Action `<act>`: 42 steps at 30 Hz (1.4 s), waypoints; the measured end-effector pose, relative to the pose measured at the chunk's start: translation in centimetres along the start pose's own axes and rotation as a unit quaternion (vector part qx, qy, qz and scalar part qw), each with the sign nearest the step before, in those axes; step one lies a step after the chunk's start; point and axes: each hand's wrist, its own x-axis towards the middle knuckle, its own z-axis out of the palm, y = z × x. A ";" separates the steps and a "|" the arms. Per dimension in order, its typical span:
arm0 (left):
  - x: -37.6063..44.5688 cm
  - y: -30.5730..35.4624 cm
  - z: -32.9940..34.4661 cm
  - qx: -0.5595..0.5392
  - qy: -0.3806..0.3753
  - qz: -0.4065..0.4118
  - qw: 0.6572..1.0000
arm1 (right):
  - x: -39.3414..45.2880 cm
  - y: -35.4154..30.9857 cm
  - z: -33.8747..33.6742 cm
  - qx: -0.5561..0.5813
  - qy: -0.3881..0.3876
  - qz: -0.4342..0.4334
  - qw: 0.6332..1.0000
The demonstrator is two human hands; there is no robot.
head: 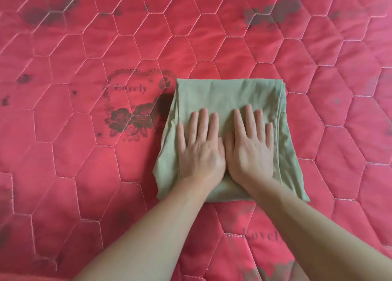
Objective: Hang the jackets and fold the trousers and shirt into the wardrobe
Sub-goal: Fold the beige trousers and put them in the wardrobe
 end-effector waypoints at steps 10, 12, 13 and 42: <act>-2.4 -4.4 0.2 0.004 -0.016 0.061 0.998 | -1.5 5.0 -0.7 -0.082 -0.022 -0.109 0.990; -2.5 -4.7 0.3 0.002 -0.030 0.066 0.997 | -2.0 6.3 -0.9 -0.087 -0.035 -0.095 0.991; -2.6 -4.7 0.3 0.000 -0.034 0.064 0.997 | -2.3 6.9 -1.1 -0.080 -0.044 -0.084 0.992; -9.3 -2.8 -3.1 0.065 -0.144 0.193 0.968 | -9.9 7.4 -6.9 0.496 -0.185 0.386 0.755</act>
